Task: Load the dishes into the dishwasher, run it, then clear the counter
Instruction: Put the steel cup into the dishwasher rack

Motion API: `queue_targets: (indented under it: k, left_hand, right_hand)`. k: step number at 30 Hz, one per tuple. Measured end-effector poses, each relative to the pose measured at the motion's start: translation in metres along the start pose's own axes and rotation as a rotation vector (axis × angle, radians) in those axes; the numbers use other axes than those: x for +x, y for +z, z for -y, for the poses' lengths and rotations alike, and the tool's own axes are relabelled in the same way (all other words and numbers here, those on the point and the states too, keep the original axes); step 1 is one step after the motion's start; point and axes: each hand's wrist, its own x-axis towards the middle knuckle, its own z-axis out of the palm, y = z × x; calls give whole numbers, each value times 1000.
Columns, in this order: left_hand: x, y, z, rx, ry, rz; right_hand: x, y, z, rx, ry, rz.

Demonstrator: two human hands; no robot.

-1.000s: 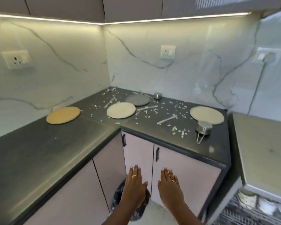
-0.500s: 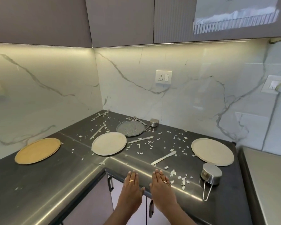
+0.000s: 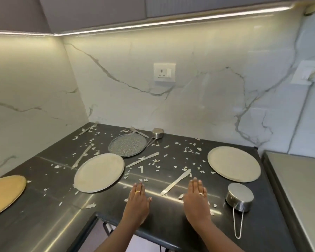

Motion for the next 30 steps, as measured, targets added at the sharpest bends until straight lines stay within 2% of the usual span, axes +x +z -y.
queue_targets:
  k: [4, 7, 10, 12, 15, 17, 19, 21, 25, 30]
  left_hand:
    - [41, 13, -25, -94, 59, -1]
    - [58, 28, -48, -144, 124, 45]
    - [66, 38, -67, -104, 212, 44]
    - [67, 40, -79, -136, 246, 30]
    - [63, 37, -93, -179, 273, 12]
    - [60, 34, -98, -188, 275, 6]
    - [56, 30, -101, -247, 222, 13]
    - [50, 26, -99, -296, 180, 7]
    - [39, 24, -86, -285, 171, -15]
    - [50, 19, -58, -289, 104, -10]
  right_hand:
    - [12, -4, -42, -34, 243, -25]
    - [10, -8, -65, -13, 330, -34]
    - [2, -15, -80, 0, 306, -207]
    - [-7, -17, -90, -91, 288, -372]
    - [-23, -20, -101, -78, 330, -472]
    - [-34, -21, -101, -5, 469, -358]
    - [-41, -18, -98, 47, 679, -140]
    - [-43, -11, -94, 127, 815, -54]
    - [-35, -1, -88, 305, 842, -46]
    - [-8, -3, -78, 536, 928, -137]
